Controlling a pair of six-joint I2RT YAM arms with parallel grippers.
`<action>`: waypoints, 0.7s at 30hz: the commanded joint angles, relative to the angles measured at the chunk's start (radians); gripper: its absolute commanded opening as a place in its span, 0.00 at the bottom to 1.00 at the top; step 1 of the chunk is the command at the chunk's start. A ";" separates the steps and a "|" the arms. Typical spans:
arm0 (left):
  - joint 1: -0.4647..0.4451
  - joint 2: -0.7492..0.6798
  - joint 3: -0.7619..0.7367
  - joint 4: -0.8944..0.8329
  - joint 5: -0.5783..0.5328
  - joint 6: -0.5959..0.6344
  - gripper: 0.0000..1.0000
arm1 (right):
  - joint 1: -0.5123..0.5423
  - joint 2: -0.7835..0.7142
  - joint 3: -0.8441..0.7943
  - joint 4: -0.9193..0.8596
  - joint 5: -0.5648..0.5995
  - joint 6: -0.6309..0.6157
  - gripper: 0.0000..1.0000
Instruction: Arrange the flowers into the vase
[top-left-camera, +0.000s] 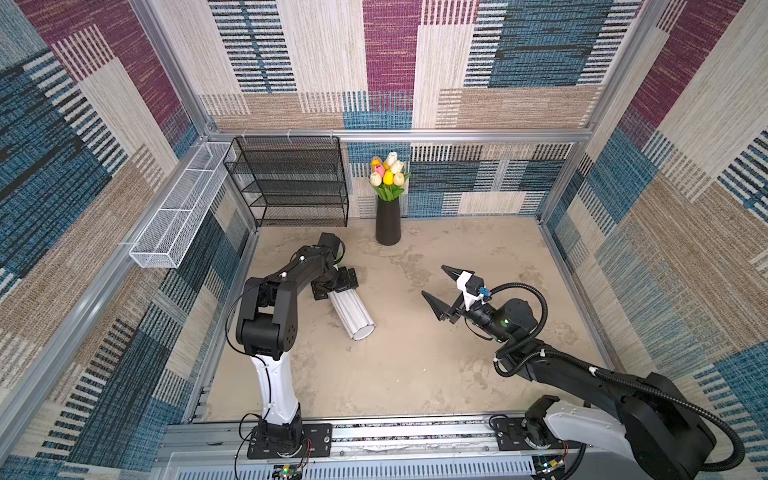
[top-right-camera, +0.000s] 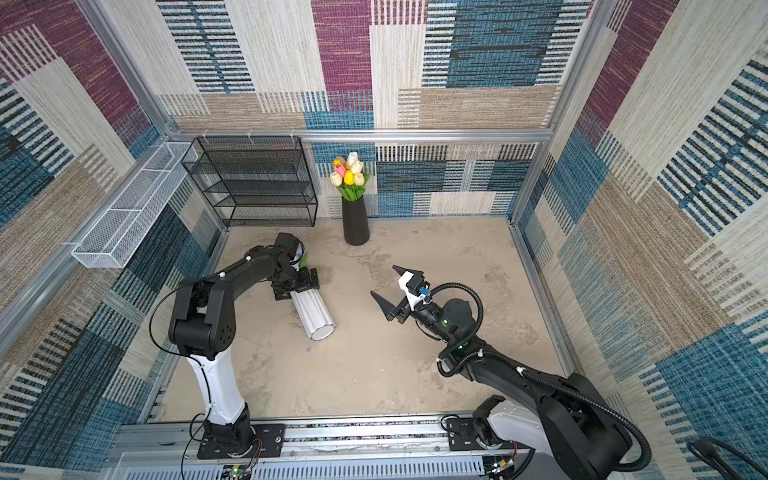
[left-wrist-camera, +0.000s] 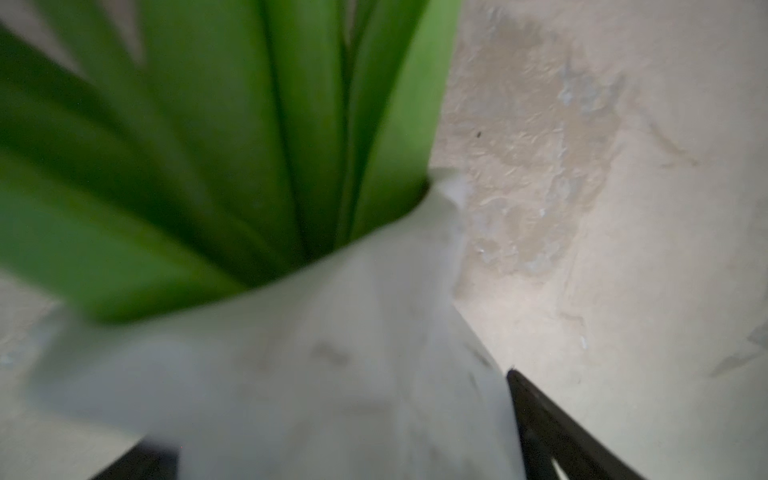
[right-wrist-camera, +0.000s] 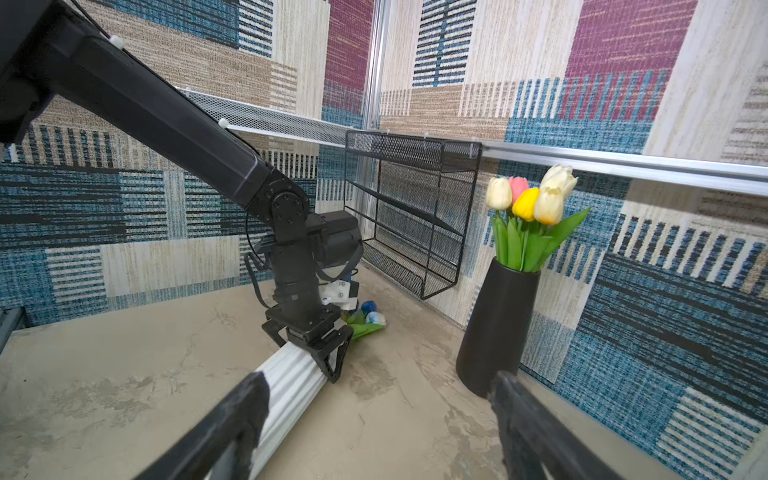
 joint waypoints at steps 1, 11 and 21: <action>0.002 0.023 0.014 -0.035 -0.040 -0.009 1.00 | 0.000 -0.011 -0.008 0.020 0.021 0.015 0.87; 0.002 0.022 0.009 -0.017 -0.078 -0.004 0.83 | 0.000 -0.055 -0.034 0.022 0.077 0.005 0.88; 0.001 -0.080 -0.088 0.065 -0.099 0.005 0.43 | 0.000 -0.075 -0.051 0.028 0.099 -0.004 0.88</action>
